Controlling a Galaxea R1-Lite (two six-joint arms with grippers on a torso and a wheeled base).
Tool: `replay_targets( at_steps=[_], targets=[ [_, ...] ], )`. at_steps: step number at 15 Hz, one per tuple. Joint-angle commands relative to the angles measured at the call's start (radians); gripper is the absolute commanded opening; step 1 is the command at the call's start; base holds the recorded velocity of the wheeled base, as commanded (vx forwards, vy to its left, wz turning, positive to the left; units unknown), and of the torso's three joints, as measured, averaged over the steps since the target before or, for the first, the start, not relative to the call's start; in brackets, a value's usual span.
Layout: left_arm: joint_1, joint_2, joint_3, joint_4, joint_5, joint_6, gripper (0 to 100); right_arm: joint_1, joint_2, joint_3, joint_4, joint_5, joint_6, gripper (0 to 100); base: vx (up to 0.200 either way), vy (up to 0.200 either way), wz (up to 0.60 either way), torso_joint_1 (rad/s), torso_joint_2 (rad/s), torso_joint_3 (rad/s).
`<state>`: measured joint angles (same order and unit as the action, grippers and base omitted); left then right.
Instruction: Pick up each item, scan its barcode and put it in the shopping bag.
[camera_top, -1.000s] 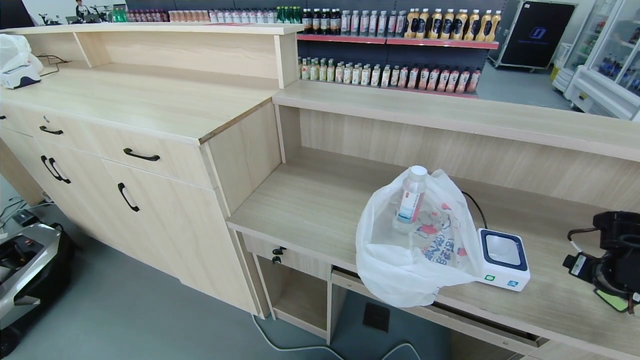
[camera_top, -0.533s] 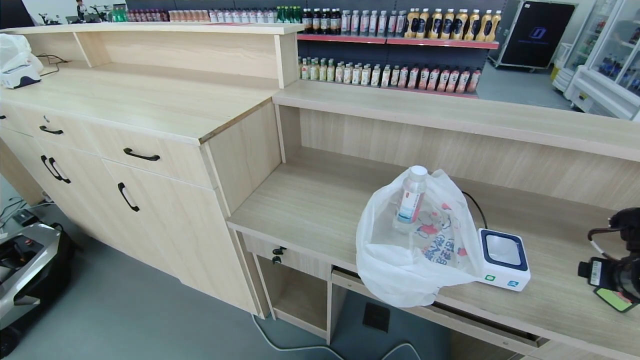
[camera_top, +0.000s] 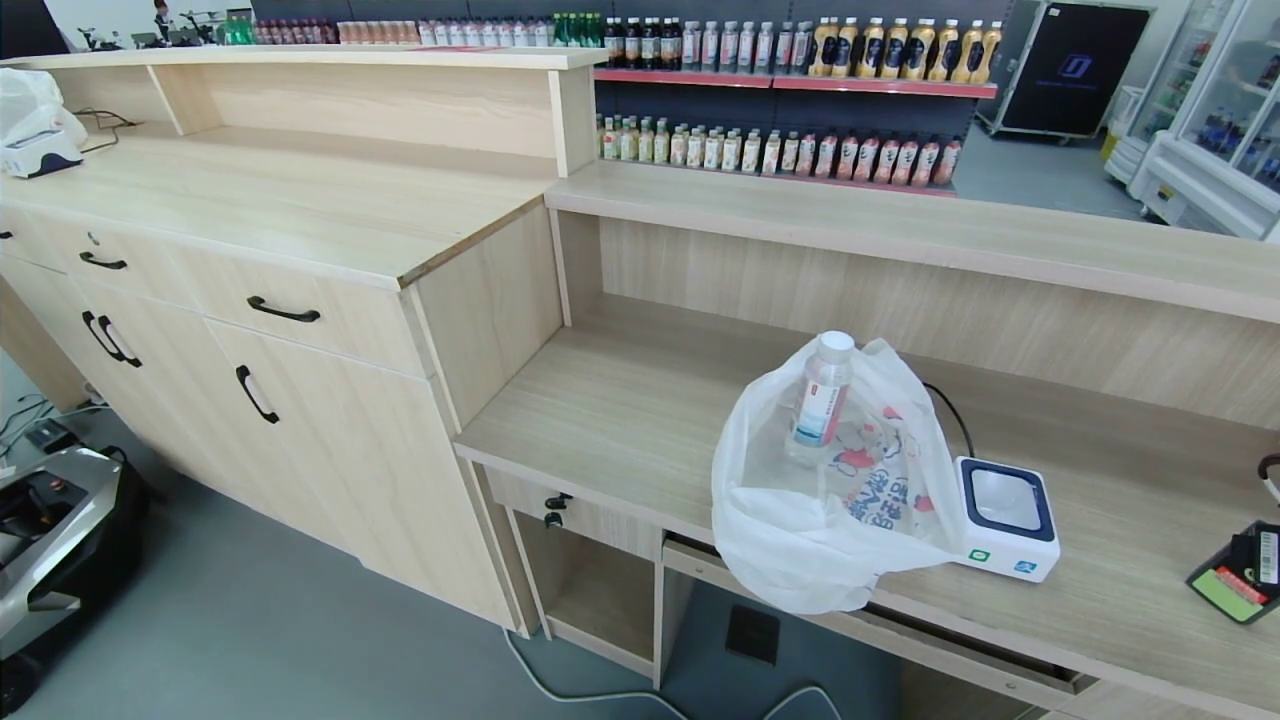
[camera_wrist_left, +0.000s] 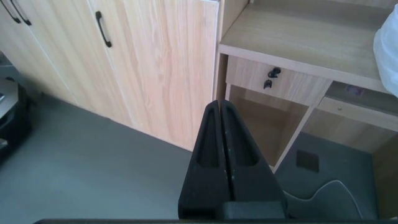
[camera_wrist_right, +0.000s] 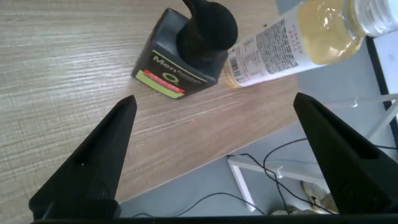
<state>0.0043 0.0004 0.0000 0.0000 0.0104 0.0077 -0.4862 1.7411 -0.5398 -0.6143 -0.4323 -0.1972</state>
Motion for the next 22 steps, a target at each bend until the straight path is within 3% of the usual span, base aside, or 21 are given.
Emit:
replay_targets(
  at_steps=[1, 4, 8, 16, 22],
  targets=[
    [0.000, 0.000, 0.000, 0.000, 0.000, 0.000, 0, -0.022, 0.067, -0.039, -0.005, 0.050, -0.045, 100, 0.000, 0.000, 0.00, 0.000, 0.00, 0.000],
    [0.000, 0.000, 0.000, 0.000, 0.000, 0.000, 0, -0.072, 0.060, -0.043, -0.022, 0.144, -0.160, 100, 0.000, 0.000, 0.00, 0.000, 0.00, 0.000],
    [0.000, 0.000, 0.000, 0.000, 0.000, 0.000, 0, -0.130, 0.040, 0.001, -0.022, 0.155, -0.211, 100, 0.000, 0.000, 0.00, 0.000, 0.00, 0.000],
    [0.000, 0.000, 0.000, 0.000, 0.000, 0.000, 0, -0.152, 0.143, -0.083, -0.022, 0.311, -0.212, 100, 0.000, 0.000, 0.00, 0.000, 0.00, 0.000],
    [0.000, 0.000, 0.000, 0.000, 0.000, 0.000, 0, -0.152, 0.210, -0.144, -0.022, 0.353, -0.264, 100, 0.000, 0.000, 0.00, 0.000, 0.00, 0.000]
  ],
)
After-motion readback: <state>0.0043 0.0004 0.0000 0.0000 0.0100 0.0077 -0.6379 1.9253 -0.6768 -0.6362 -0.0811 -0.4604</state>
